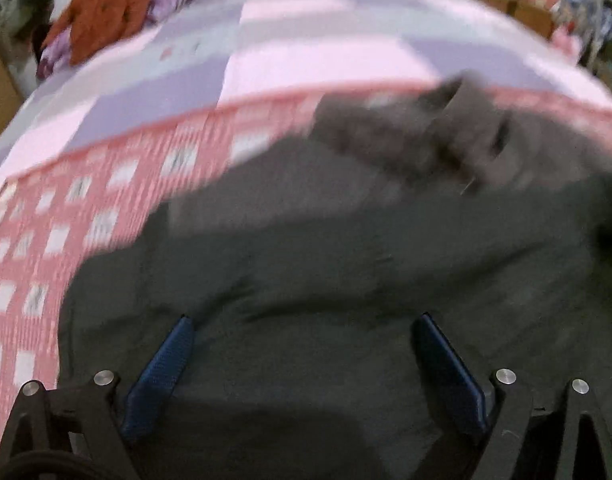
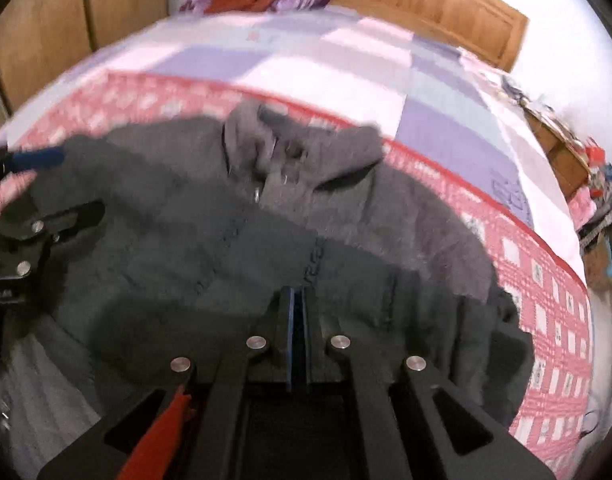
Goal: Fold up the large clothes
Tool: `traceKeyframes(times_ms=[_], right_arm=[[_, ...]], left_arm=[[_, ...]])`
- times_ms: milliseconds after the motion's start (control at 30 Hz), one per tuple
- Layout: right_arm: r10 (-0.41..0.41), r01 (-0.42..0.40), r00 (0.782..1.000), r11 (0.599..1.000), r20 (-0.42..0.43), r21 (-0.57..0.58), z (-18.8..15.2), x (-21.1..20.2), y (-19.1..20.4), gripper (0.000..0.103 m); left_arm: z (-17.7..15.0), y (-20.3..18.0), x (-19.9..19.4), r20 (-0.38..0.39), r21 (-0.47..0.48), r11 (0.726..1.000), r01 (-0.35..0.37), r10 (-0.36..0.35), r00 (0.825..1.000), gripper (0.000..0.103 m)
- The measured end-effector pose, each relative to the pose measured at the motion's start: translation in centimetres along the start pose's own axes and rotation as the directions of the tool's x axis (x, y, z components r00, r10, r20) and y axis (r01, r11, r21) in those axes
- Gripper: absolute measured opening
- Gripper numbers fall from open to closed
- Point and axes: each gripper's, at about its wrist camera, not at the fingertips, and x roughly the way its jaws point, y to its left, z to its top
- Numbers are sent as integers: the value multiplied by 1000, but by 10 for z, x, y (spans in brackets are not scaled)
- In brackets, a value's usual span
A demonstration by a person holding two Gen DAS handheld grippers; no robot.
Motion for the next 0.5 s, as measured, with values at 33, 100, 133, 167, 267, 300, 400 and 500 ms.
traceKeyframes(times_ms=[33, 100, 133, 167, 267, 300, 400, 500], right_arm=[[-26, 27, 999, 998, -21, 49, -9, 6, -19, 3], [9, -6, 1000, 985, -19, 172, -26, 7, -57, 0], [65, -63, 998, 974, -2, 218, -33, 5, -73, 0], [97, -97, 995, 967, 8, 236, -38, 3, -83, 0], [65, -66, 998, 985, 11, 157, -38, -3, -73, 0], [39, -39, 999, 991, 6, 131, -37, -4, -66, 0], [15, -16, 1000, 991, 9, 134, -37, -5, -61, 0], [8, -9, 1000, 992, 15, 124, -39, -10, -57, 0]], left_arm=[[-7, 12, 2, -6, -29, 999, 23, -23, 1000, 95], [-14, 26, -3, 8, -67, 998, 9, -9, 1000, 96], [-17, 31, -5, 12, -78, 997, 6, -6, 1000, 96], [-18, 32, -7, 13, -82, 997, 3, -2, 1000, 96], [-18, 27, -9, 5, -77, 997, -27, 27, 1000, 96], [-17, 27, -10, 4, -79, 996, -33, 33, 999, 96], [-16, 26, -14, 0, -87, 995, -45, 45, 999, 96], [-17, 29, -17, -9, -97, 994, -50, 50, 999, 96]])
